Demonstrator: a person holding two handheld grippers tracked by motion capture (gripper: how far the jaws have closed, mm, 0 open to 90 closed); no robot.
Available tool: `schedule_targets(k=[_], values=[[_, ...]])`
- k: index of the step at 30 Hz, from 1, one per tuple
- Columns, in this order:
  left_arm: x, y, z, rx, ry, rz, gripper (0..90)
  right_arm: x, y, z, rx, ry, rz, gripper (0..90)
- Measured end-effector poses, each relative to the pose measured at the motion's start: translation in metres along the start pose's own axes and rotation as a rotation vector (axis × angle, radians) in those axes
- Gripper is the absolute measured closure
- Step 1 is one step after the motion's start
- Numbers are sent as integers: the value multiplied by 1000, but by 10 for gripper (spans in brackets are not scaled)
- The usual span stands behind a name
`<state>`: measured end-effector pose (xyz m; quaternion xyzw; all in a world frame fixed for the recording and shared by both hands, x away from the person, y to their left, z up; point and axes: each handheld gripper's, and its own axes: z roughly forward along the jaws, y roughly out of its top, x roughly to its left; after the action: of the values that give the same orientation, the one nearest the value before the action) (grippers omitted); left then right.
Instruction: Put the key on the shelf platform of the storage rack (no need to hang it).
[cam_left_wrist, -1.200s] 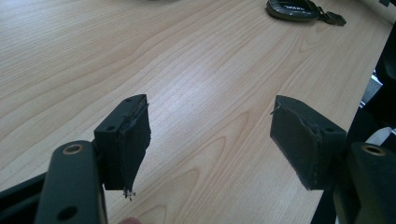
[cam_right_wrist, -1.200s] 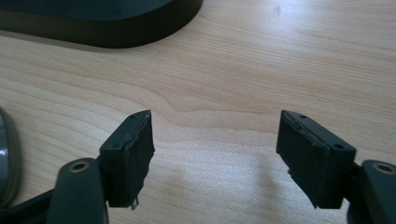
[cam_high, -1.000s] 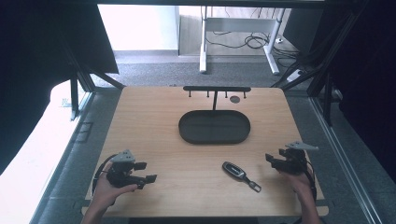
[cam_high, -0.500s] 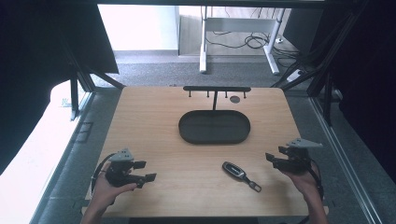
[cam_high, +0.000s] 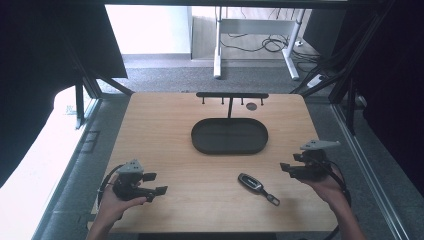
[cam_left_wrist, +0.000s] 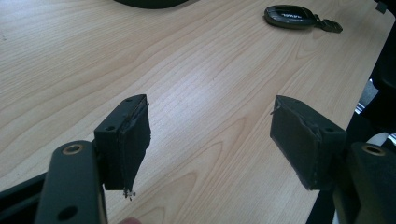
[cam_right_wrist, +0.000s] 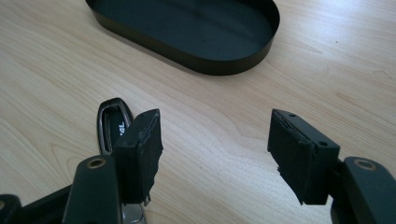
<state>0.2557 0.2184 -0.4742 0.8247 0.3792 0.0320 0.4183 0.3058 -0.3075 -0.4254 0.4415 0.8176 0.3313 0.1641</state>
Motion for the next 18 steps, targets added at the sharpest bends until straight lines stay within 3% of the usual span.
schedule_targets(k=[18], values=[[-2, 1, 1, 0, -4, 2, 291, 21, 14, 17, 125, 54, -69, 363]])
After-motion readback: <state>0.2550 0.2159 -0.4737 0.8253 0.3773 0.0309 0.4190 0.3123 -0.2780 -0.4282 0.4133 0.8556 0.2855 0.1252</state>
